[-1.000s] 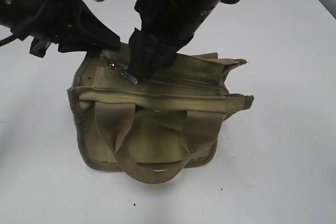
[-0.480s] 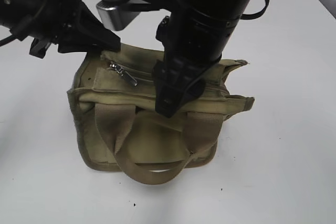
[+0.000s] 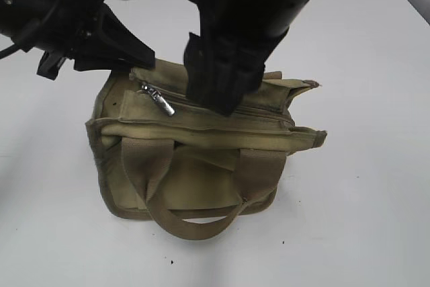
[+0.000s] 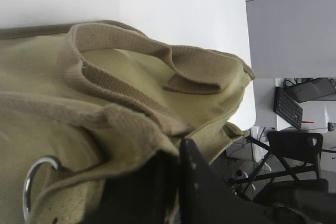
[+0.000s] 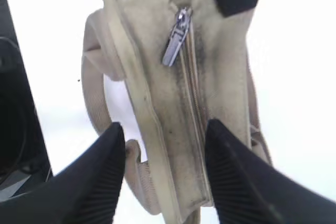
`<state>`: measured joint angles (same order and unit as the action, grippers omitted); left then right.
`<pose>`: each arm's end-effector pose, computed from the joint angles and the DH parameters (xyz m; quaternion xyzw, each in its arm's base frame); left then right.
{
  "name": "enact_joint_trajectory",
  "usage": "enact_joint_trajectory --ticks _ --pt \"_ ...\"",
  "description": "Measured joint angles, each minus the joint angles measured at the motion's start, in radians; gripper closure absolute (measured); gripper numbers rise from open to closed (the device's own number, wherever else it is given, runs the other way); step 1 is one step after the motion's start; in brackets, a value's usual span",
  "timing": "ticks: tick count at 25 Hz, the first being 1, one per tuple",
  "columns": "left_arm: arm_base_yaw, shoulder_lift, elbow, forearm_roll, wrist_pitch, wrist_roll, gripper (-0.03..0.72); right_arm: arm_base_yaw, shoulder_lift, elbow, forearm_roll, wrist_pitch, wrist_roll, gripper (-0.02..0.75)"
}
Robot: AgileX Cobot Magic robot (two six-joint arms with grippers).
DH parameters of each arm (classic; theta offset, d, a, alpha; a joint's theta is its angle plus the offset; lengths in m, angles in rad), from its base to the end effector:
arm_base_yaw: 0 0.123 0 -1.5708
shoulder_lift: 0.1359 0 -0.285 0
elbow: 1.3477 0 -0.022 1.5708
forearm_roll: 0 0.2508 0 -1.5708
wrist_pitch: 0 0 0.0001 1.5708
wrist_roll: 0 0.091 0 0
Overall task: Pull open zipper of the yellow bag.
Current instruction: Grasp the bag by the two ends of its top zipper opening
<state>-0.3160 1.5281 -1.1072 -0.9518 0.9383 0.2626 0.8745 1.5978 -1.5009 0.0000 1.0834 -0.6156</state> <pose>0.2737 -0.1524 0.2875 0.0468 0.9032 -0.4091 0.1214 0.2174 0.2601 0.3429 -0.6588 0.7142 0.0305 0.2346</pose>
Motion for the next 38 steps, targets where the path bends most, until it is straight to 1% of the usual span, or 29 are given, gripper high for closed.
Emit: enact_joint_trajectory --ticks 3,5,11,13,17,26,33,36,38 --pt "0.000 0.000 0.000 0.000 0.001 -0.001 0.659 0.051 -0.013 0.016 -0.090 -0.081 0.111 0.344" --pt "0.000 0.000 0.000 0.000 0.003 -0.001 0.659 0.072 -0.013 0.075 -0.138 -0.156 0.176 0.344" --pt "0.000 -0.002 0.000 0.000 0.010 -0.001 0.659 0.077 -0.013 0.297 -0.315 -0.416 0.388 0.349" --pt "0.000 -0.002 0.000 0.000 0.012 -0.001 0.659 0.076 -0.013 0.324 -0.333 -0.514 0.451 0.353" --pt "0.000 -0.003 0.000 0.000 0.018 -0.001 0.659 0.076 -0.013 0.330 -0.346 -0.634 0.520 0.353" --pt "0.002 -0.004 0.000 0.001 0.015 -0.001 0.660 0.054 0.038 0.330 -0.360 -0.652 0.559 0.354" --pt "0.002 -0.005 0.000 0.015 0.011 -0.001 0.660 0.054 0.073 0.330 -0.379 -0.659 0.565 0.358" --pt "0.002 -0.005 0.000 0.029 0.006 -0.001 0.660 0.054 0.091 0.326 -0.407 -0.651 0.582 0.405" --pt "0.002 -0.005 0.000 0.032 0.006 -0.001 0.660 0.054 0.096 0.325 -0.429 -0.643 0.606 0.473"
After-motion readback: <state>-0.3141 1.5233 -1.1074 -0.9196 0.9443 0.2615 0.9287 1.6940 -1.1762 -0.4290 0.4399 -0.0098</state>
